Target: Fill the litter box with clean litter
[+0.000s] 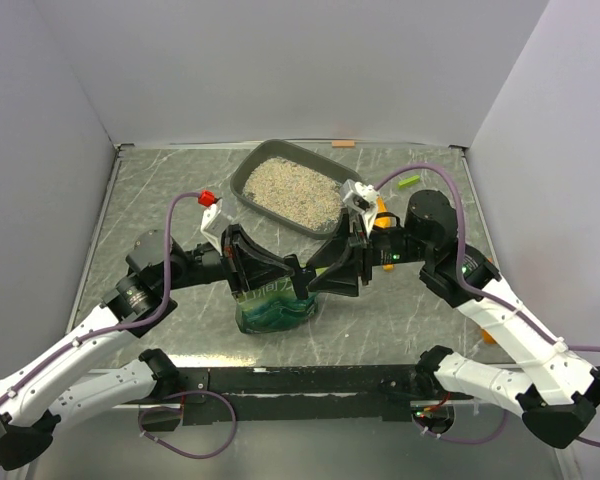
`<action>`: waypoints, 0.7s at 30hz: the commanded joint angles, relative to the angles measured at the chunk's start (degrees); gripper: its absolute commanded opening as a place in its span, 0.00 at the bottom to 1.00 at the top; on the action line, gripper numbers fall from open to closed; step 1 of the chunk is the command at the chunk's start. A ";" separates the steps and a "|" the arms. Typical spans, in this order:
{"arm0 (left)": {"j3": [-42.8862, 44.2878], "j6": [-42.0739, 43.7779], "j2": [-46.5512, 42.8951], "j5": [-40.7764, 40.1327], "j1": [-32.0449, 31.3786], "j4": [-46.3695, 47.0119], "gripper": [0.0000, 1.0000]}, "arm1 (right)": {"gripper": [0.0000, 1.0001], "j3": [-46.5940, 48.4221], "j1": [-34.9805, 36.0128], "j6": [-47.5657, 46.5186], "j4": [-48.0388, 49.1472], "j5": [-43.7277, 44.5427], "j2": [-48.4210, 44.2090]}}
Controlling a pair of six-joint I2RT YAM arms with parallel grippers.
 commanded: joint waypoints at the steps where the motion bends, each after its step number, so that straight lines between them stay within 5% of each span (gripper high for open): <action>1: 2.10 -0.88 0.06 0.88 -0.08 3.58 0.01 | 0.65 -0.39 0.68 -0.45 2.87 -1.77 0.50; 6: 2.36 -0.79 0.14 0.96 -0.08 3.50 0.01 | 0.64 -0.83 0.77 -0.89 2.70 -1.69 0.85; 8: 2.36 -0.79 0.06 0.96 -0.08 3.50 0.01 | 0.55 -1.09 0.77 -0.72 2.87 -2.21 1.03; 9: 2.45 -0.71 0.06 0.88 -0.08 3.41 0.01 | 0.47 -1.00 0.77 -0.72 2.87 -2.39 1.20; 10: 2.45 -0.70 0.06 0.79 -0.17 3.23 0.01 | 0.17 -0.83 0.86 -1.07 2.18 -2.22 1.38; 11: 2.45 -0.70 -0.03 0.61 -0.08 3.23 0.01 | 0.01 -0.48 0.94 -1.42 1.65 -1.69 1.47; 14: 2.89 0.08 -0.21 -0.61 -0.17 2.36 0.09 | 0.00 -0.48 0.94 -2.21 0.94 -0.38 1.03; 18: 3.86 3.85 -1.34 -3.34 -0.08 -3.17 0.48 | 0.00 1.01 0.95 -4.23 -1.60 2.88 0.06; 21: 3.95 8.42 -2.75 -7.81 -0.17 -9.67 0.54 | 0.00 3.21 0.86 -6.33 -4.67 4.11 0.67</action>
